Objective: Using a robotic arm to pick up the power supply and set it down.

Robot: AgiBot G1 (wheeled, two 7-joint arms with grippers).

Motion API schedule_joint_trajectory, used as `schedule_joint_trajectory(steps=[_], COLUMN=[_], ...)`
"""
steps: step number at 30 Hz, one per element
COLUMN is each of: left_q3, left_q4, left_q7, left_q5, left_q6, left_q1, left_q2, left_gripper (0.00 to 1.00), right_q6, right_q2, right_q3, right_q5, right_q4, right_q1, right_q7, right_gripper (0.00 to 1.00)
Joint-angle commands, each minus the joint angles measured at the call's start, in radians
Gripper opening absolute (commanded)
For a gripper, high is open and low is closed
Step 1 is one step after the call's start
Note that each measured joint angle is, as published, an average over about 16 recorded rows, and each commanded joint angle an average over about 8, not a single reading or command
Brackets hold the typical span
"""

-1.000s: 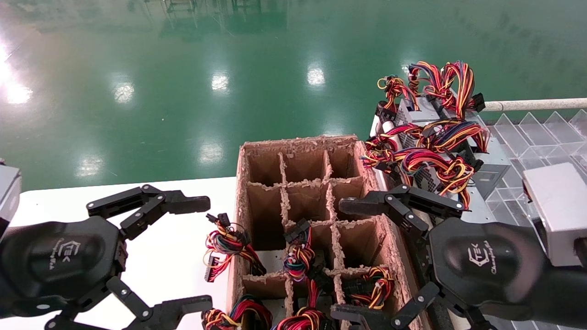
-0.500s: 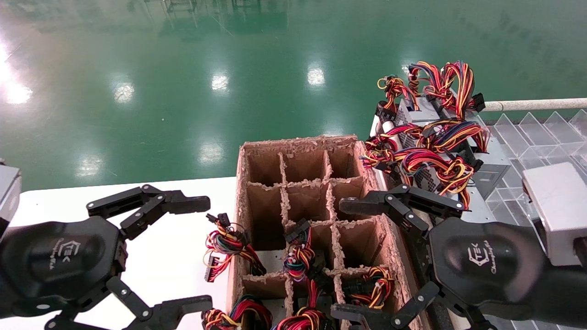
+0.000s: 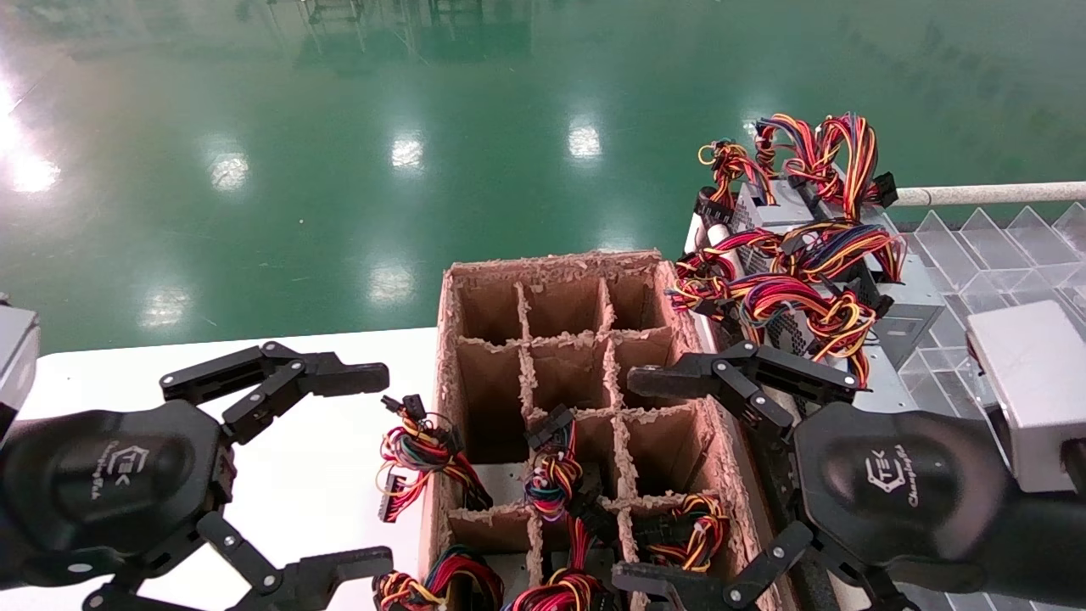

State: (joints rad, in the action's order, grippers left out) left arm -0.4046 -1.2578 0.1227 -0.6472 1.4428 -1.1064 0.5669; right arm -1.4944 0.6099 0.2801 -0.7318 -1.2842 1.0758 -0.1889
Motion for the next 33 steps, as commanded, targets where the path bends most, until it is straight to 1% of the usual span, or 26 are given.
schedule_joint_trajectory(steps=[1,33], left_q3=[0.000,0.000], left_q4=[0.000,0.000], left_q7=[0.000,0.000], left_q5=[0.000,0.000], left_q6=[0.000,0.000], left_q1=[0.000,0.000], left_q2=[0.000,0.000], left_gripper=[1.00,1.00], right_q6=[0.000,0.000], right_q2=[0.000,0.000], right_q3=[0.000,0.000], right_q5=[0.000,0.000], right_q4=[0.000,0.000], right_q1=[0.000,0.000], right_q7=[0.000,0.000], right_gripper=[1.00,1.00])
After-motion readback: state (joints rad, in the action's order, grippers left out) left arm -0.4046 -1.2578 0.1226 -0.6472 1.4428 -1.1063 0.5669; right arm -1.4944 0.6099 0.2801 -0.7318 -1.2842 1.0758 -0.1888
